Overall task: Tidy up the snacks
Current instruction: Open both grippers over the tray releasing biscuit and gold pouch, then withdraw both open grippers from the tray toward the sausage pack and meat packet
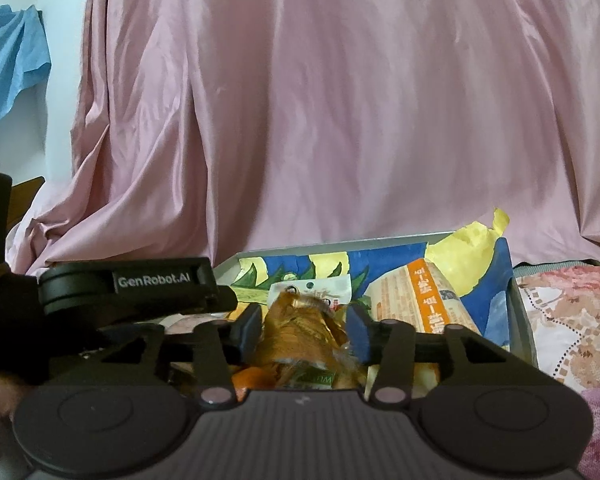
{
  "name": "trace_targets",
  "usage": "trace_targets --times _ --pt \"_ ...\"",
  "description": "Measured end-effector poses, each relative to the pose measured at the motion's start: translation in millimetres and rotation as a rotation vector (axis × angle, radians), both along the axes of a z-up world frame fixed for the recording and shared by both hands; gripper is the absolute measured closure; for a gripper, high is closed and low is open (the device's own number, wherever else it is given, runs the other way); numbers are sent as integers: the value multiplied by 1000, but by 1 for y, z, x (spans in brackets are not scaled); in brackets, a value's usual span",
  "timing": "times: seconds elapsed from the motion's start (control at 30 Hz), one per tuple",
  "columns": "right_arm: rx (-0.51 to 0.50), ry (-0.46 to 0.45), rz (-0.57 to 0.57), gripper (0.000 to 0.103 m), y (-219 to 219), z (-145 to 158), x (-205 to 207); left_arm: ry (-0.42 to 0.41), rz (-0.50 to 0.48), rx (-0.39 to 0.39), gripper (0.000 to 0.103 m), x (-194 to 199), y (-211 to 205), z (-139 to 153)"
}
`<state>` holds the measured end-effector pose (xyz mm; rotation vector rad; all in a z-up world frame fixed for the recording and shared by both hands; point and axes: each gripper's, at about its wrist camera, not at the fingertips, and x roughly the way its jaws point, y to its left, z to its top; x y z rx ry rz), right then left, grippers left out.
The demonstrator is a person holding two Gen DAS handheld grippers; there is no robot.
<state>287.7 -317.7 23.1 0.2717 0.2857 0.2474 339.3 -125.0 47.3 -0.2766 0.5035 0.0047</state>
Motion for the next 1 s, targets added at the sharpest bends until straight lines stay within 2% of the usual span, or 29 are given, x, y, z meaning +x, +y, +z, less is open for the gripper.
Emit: trace_targets --times 0.07,0.23,0.43,0.73,1.0 --pt "6 -16 5 36 0 2 -3 -10 12 4 1 -4 3 3" --pt "-7 -76 11 17 4 9 -13 -38 35 25 1 -17 12 13" --pt "-23 -132 9 3 10 18 -25 -80 63 61 1 -39 24 27" --pt "-55 -170 -5 0 22 23 -52 -85 117 67 1 -91 59 28" --pt "-137 -209 16 0 41 21 -91 -83 158 102 1 -145 89 20"
